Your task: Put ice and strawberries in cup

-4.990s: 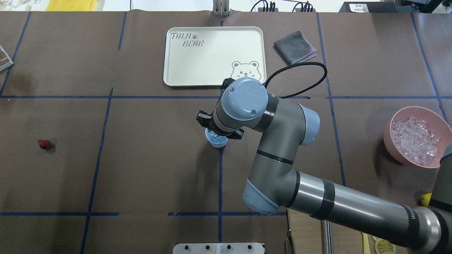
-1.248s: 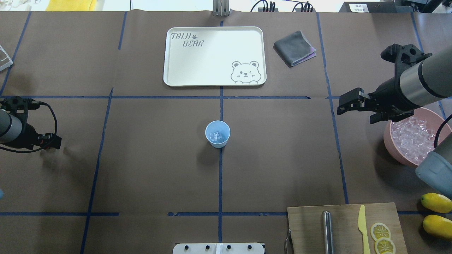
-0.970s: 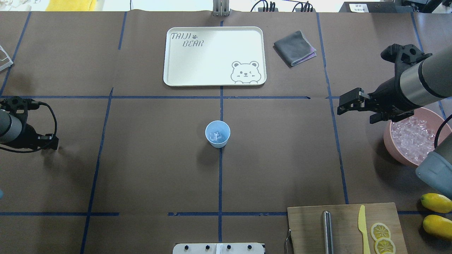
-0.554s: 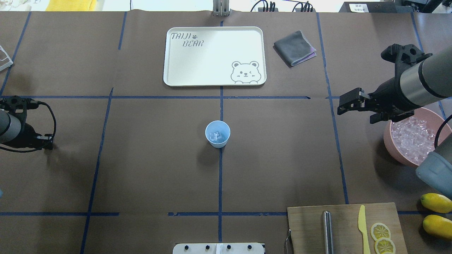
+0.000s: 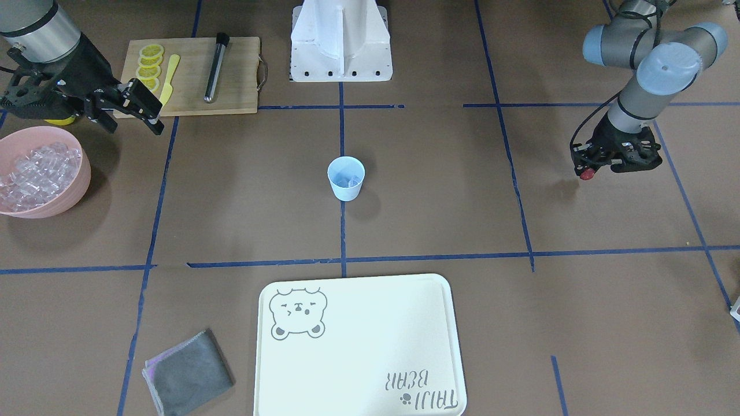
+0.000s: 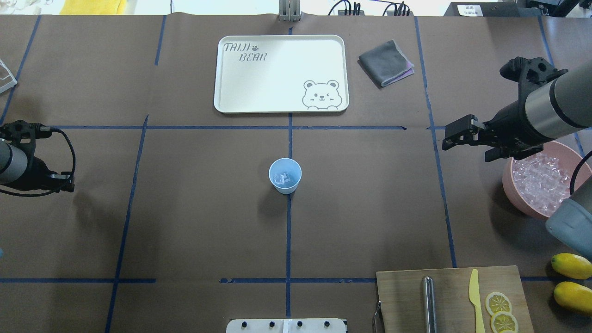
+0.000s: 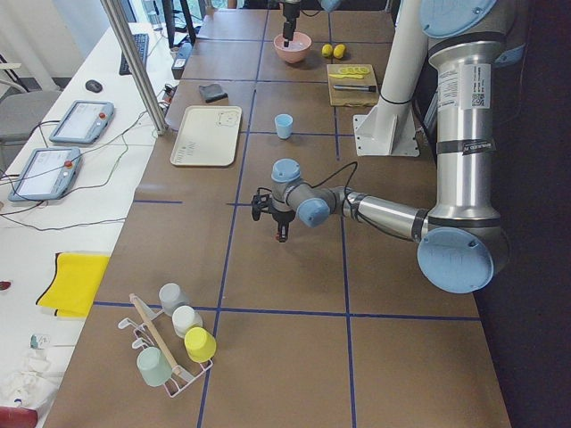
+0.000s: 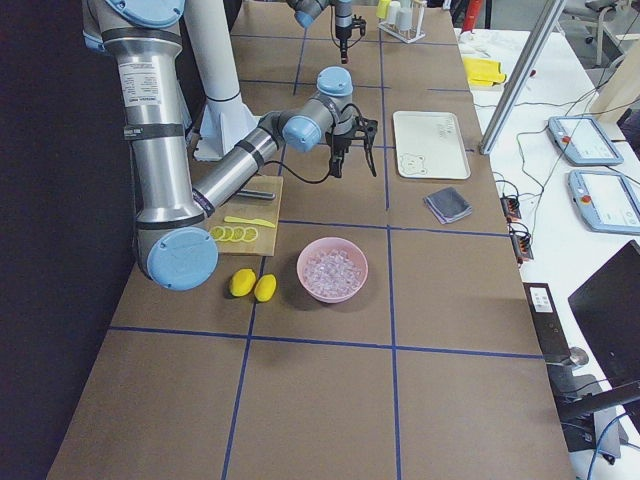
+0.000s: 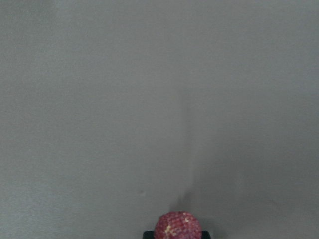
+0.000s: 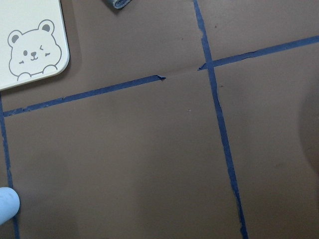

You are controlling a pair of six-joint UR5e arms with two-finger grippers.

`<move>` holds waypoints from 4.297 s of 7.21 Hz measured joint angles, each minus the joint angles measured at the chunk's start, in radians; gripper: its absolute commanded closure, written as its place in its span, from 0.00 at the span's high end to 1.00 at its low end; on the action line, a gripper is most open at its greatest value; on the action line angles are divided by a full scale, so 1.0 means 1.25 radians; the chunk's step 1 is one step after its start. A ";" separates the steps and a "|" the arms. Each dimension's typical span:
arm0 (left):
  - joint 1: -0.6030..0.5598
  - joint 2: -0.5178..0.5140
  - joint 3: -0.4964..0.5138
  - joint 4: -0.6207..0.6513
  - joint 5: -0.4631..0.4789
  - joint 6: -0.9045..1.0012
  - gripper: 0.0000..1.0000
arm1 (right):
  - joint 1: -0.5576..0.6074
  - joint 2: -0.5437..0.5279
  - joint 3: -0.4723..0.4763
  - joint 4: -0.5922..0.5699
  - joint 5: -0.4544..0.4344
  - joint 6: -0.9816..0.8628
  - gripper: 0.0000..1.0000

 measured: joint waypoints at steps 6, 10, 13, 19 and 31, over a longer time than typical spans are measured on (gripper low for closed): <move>0.100 -0.516 -0.045 0.347 -0.056 -0.221 0.00 | 0.116 -0.129 0.021 0.000 0.039 -0.222 0.99; 0.179 -0.700 0.140 0.335 0.009 -0.239 0.15 | 0.170 -0.171 0.015 0.000 0.067 -0.315 0.99; 0.197 -0.711 0.166 0.324 0.021 -0.240 0.28 | 0.171 -0.172 0.015 0.000 0.068 -0.317 0.99; 0.206 -0.710 0.162 0.325 0.021 -0.239 0.86 | 0.171 -0.172 0.015 0.000 0.076 -0.317 0.99; -0.531 -0.016 -0.165 0.625 -0.204 1.019 0.87 | 0.579 -0.159 -0.289 -0.194 0.139 -1.113 0.99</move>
